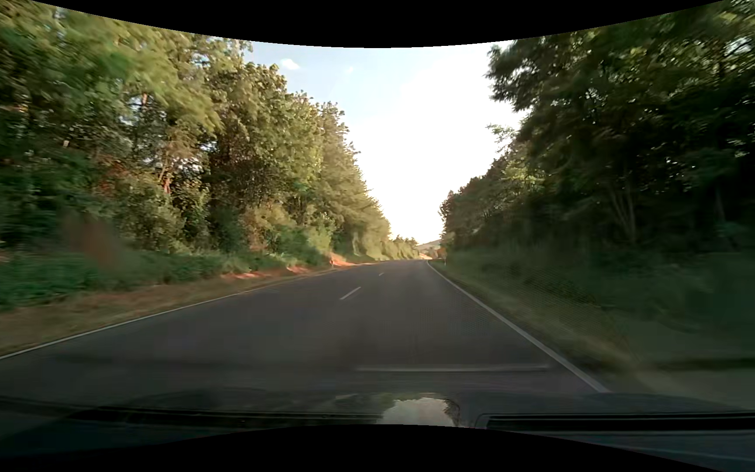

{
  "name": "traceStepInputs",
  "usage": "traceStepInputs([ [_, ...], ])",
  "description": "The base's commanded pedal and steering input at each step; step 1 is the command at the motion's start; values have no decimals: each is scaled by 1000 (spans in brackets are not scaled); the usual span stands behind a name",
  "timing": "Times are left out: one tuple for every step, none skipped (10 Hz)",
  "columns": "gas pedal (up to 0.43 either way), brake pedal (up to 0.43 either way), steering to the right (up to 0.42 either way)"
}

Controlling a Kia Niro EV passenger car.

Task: Follow the waypoints while adhering to traffic rules and regulations

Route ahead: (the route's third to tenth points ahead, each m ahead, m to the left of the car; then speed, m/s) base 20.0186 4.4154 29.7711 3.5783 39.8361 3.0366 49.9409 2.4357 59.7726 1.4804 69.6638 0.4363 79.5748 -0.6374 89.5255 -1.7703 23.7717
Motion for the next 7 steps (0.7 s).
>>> traceStepInputs([
  [0,6,4],
  [0,6,4],
  [0,37,4],
  [0,73,4],
  [0,98,4],
  [0,122,4],
  [0,134,4],
])
